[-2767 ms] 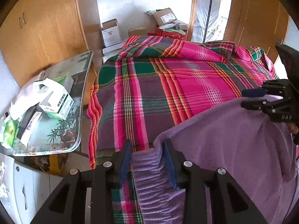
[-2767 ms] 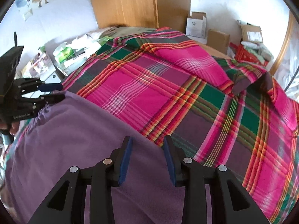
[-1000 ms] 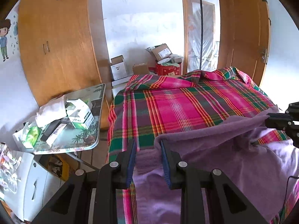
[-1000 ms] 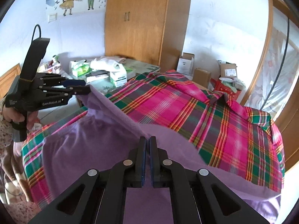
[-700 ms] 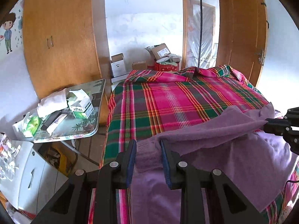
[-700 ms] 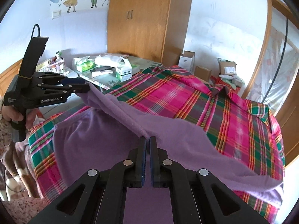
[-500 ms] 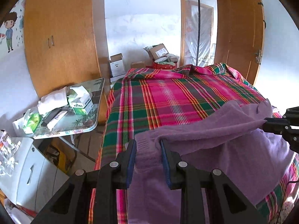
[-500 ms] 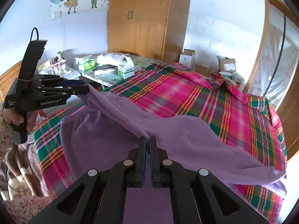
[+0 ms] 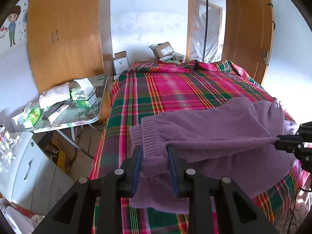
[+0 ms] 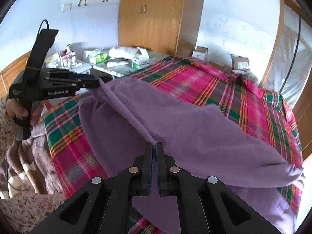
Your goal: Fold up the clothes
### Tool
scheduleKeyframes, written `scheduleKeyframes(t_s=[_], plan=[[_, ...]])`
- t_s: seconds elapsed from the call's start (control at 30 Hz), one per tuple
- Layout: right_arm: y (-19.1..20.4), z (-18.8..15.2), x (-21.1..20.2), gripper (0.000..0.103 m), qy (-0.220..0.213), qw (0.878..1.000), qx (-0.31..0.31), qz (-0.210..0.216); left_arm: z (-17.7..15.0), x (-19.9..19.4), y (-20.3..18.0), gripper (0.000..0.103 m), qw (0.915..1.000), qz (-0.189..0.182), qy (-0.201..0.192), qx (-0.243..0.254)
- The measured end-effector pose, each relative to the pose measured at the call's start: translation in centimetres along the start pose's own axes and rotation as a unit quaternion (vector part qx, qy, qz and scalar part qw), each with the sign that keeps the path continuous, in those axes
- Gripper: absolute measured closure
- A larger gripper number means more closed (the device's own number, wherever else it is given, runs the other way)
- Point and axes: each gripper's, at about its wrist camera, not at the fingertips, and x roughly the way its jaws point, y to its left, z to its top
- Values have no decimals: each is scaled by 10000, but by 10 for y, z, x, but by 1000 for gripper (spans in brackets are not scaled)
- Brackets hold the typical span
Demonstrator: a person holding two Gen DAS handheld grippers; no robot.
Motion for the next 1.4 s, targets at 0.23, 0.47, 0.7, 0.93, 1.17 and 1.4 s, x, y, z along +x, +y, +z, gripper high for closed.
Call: scheduleKeyframes(t_s=[0.23,0.47,0.7,0.93,1.17,1.4], plan=[[7,-21,11,99,204,9998,79,-15,-20,6,3,76,9989,-142,352,-271],[9,-34,17,99,183,9996,206,-95,-39,-8,18,75,9865,-819,430,-1354],[6,-42,20,99,191,9992,352,-50,-49,-19,33,72,9645,-1118,464,-2347],[2,-46,22,99,167,9984,532,45,-62,-21,43,68,9235,-1839,629,-3307],[-2,-51,13,99,49,9978,656,74,-66,0,48,61,8746,-2361,820,-4155],[1,-57,13,100,58,9981,611,36,-71,15,66,61,8367,-2320,714,-4910]])
